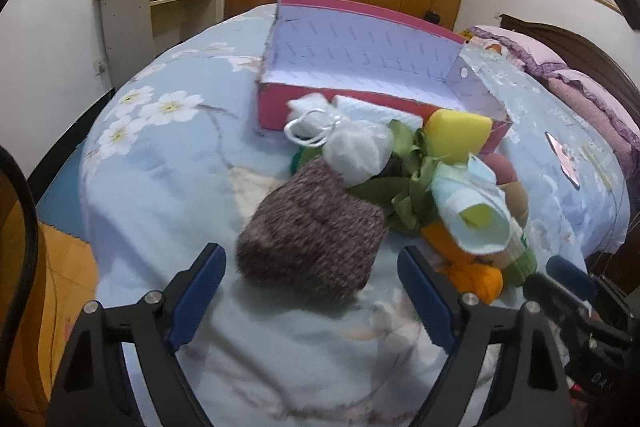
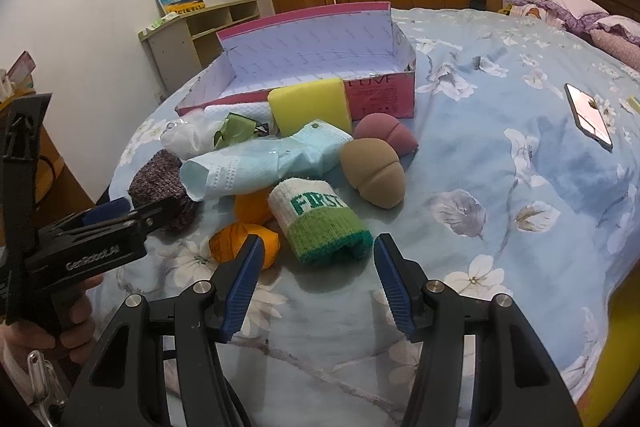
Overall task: Organize soft objects
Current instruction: 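Grasp the brown knit sock with the left gripper while the right grasps the FIRST cuff, then carry the brown sock and FIRST cuff into the pink box with both grippers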
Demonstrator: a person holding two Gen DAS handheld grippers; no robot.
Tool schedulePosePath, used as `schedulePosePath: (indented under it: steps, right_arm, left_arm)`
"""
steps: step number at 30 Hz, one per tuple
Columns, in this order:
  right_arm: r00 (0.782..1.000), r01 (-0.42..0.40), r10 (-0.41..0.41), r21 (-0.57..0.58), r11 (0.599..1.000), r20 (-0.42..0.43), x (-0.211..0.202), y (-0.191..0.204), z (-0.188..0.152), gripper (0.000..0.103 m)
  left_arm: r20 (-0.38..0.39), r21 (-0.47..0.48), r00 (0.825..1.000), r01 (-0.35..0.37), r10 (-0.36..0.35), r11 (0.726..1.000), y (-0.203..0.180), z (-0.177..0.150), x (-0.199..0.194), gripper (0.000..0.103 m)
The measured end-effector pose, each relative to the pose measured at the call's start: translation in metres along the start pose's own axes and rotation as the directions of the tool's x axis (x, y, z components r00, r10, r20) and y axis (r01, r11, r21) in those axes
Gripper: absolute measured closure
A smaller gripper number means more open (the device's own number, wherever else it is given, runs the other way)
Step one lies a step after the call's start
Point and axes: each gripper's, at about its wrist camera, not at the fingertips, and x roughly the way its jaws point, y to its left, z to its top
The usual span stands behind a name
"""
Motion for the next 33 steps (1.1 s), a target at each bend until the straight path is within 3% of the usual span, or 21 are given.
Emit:
schedulePosePath:
  steps: [8,13,25,30,33]
  right_arm:
    - [1.0,-0.013,0.013,0.019,1.0,-0.025,0.008,-0.007,0.001,0.045]
    - [1.0,0.005,-0.006,-0.031,1.0,-0.022,0.016,-0.005,0.009,0.045]
    - [0.998,0.001,-0.006,-0.093,0.996,-0.056,0.038,-0.002,0.014,0.045]
    - [0.998,-0.022,0.017,-0.087,0.996,-0.06,0.035,-0.002,0.01,0.053]
    - [0.998,-0.031,0.027,-0.089,0.996,-0.053,0.032,-0.001,0.01,0.063]
  left_arm:
    - [-0.017,0.002,1.0,-0.021,0.021,1.0,-0.007,0.006,0.022,0.015]
    - [-0.039,-0.008,0.999,-0.036,0.035,0.999,-0.004,0.004,0.032,0.017]
    - [-0.033,-0.023,0.999,-0.023,0.022,0.999,0.007,0.002,0.029,0.038]
    - [-0.029,0.0,1.0,-0.009,0.009,1.0,0.007,0.002,0.022,0.049]
    - [-0.036,0.009,0.999,0.001,-0.001,1.0,0.007,0.001,0.017,0.05]
